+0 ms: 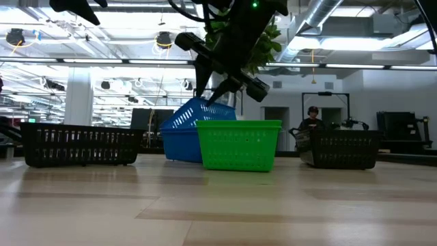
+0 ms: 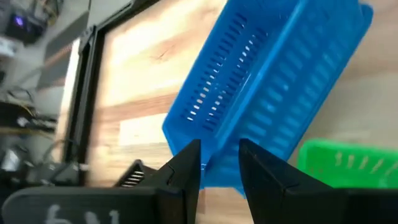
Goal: Stack baskets by color
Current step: Stack the blue bin on the top blue bins
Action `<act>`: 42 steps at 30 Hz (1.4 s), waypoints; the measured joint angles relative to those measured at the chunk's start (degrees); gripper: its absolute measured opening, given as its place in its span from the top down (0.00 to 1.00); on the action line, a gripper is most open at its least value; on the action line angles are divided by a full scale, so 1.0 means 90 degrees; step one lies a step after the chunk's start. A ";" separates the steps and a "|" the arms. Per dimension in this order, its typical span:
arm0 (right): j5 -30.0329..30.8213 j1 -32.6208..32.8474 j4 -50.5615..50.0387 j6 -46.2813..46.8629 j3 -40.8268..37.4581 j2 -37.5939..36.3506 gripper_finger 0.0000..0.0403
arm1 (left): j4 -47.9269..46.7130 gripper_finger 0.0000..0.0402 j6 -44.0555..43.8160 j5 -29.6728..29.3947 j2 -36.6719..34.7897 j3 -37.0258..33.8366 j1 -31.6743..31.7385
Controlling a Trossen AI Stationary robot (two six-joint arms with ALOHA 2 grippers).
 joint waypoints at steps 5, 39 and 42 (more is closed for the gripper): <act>0.0078 0.0063 -0.0120 -0.1146 0.0062 -0.0041 0.69 | -0.0004 0.30 -0.0038 0.0010 0.0000 0.0000 0.0002; -0.2676 -0.1010 -0.2690 -1.3044 0.1940 0.0000 0.48 | -0.0010 0.30 -0.0354 -0.0223 0.0002 0.0000 0.0002; -0.3082 -0.1134 -0.2847 -1.3221 0.1938 0.0003 0.48 | -0.0010 0.30 -0.0369 -0.0228 0.0002 0.0000 0.0000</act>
